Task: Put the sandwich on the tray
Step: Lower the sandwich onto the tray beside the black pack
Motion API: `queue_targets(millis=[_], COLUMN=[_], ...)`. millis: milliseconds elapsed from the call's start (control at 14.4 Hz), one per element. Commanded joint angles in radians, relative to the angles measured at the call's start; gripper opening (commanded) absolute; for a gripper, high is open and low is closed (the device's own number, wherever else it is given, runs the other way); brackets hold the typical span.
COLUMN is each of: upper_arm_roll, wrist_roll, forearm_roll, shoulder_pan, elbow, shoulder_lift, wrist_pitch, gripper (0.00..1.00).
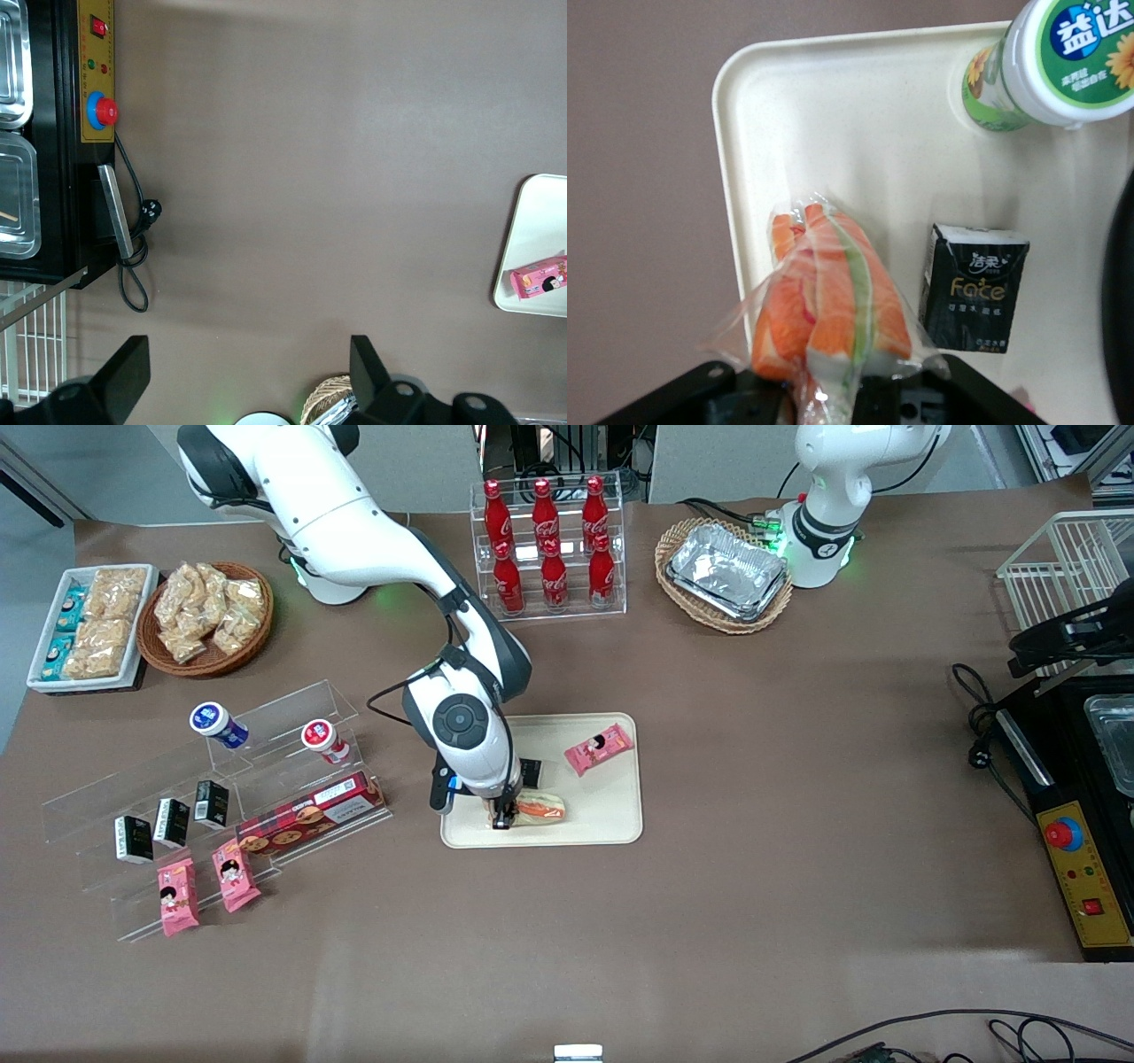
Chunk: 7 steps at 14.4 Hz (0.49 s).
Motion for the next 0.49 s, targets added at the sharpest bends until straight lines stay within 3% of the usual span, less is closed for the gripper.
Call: queue_targets(millis=[0,418], upper_arm_roll=[-0.015,-0.018], wrist_roll=[0.018,0.027], forearm_roll=[-0.026,-0.097], shoulder_pan=[0.012,0.019], elbow=[0.032,0.041], shoulder_lift=[0.032,0.057], wrist_pitch=[0.014,0.027], gripper=[0.18,0.26])
